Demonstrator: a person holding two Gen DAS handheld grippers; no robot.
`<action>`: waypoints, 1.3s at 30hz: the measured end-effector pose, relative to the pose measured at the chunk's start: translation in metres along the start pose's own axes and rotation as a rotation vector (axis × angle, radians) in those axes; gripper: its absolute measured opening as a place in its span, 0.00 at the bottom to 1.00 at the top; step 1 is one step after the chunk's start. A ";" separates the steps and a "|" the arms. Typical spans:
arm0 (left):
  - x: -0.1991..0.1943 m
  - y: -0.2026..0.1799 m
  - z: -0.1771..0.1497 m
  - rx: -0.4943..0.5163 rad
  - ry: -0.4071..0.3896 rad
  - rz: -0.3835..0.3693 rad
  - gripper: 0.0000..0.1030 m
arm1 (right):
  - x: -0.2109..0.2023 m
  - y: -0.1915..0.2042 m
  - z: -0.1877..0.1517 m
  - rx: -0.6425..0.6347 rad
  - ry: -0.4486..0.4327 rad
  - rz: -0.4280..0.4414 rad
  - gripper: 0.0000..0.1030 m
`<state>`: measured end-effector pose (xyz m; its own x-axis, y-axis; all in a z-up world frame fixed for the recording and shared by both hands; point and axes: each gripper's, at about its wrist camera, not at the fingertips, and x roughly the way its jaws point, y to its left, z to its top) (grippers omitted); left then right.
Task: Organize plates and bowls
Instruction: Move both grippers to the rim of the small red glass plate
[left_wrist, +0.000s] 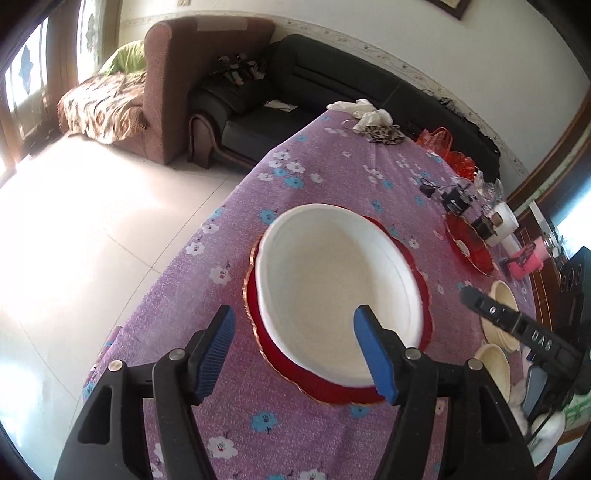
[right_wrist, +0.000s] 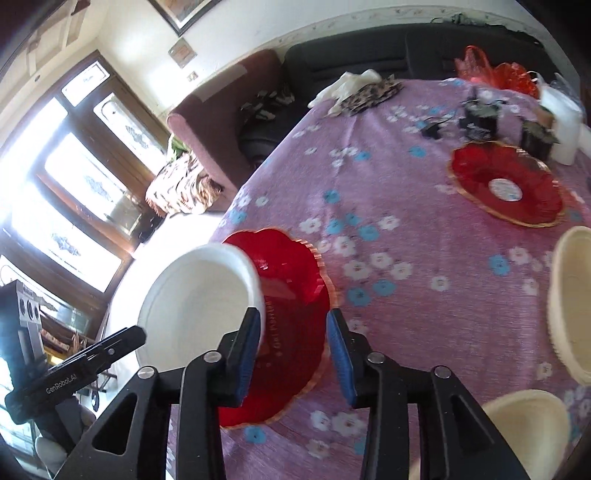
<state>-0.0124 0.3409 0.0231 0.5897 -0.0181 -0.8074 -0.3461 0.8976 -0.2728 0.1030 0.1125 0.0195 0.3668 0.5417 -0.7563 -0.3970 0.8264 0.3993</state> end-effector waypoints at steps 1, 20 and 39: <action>-0.004 -0.005 -0.003 0.016 -0.010 -0.003 0.70 | -0.011 -0.011 -0.001 0.012 -0.018 -0.012 0.46; 0.038 -0.190 -0.002 0.298 0.074 -0.163 0.78 | -0.146 -0.234 -0.009 0.292 -0.180 -0.262 0.50; 0.197 -0.267 0.109 0.202 0.174 -0.058 0.78 | -0.053 -0.260 0.088 0.220 -0.058 -0.308 0.50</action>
<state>0.2752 0.1458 -0.0062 0.4642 -0.1314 -0.8759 -0.1526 0.9623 -0.2252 0.2609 -0.1171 0.0010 0.4900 0.2654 -0.8303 -0.0726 0.9616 0.2646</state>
